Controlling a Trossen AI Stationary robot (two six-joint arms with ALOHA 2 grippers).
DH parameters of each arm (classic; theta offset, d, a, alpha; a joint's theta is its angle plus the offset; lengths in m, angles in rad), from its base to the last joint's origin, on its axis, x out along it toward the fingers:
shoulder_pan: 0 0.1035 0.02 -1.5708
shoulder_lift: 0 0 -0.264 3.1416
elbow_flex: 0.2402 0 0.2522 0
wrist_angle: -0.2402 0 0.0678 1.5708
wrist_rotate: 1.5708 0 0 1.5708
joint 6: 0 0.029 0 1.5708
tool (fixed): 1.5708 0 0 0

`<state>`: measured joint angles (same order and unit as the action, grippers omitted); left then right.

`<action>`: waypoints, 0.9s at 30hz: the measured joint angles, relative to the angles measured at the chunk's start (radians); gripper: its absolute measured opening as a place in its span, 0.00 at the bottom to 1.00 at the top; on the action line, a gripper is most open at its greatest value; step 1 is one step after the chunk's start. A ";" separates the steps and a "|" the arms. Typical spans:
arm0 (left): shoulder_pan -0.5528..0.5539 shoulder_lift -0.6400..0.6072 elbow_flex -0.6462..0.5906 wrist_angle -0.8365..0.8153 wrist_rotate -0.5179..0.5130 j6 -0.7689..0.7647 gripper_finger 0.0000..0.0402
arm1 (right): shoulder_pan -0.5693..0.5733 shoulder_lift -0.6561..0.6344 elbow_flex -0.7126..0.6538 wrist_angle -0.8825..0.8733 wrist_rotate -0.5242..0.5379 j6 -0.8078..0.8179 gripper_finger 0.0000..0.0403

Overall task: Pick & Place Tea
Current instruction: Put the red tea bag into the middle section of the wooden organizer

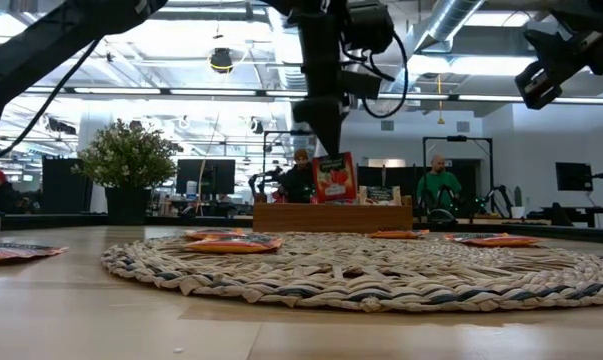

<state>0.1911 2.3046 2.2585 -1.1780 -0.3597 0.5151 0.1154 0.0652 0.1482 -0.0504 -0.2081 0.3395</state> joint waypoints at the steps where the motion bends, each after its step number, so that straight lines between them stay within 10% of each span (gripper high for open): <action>1: 0.001 0.002 0.000 -0.003 0.000 -0.004 0.00 | 0.000 0.000 0.000 0.000 0.000 0.000 0.30; 27: 0.034 0.004 0.000 -0.004 0.079 -0.053 0.00 | 0.000 0.000 0.000 -0.001 -0.001 -0.001 0.30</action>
<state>0.2249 2.3081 2.2585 -1.1816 -0.2802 0.4625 0.1153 0.0654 0.1482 -0.0513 -0.2092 0.3386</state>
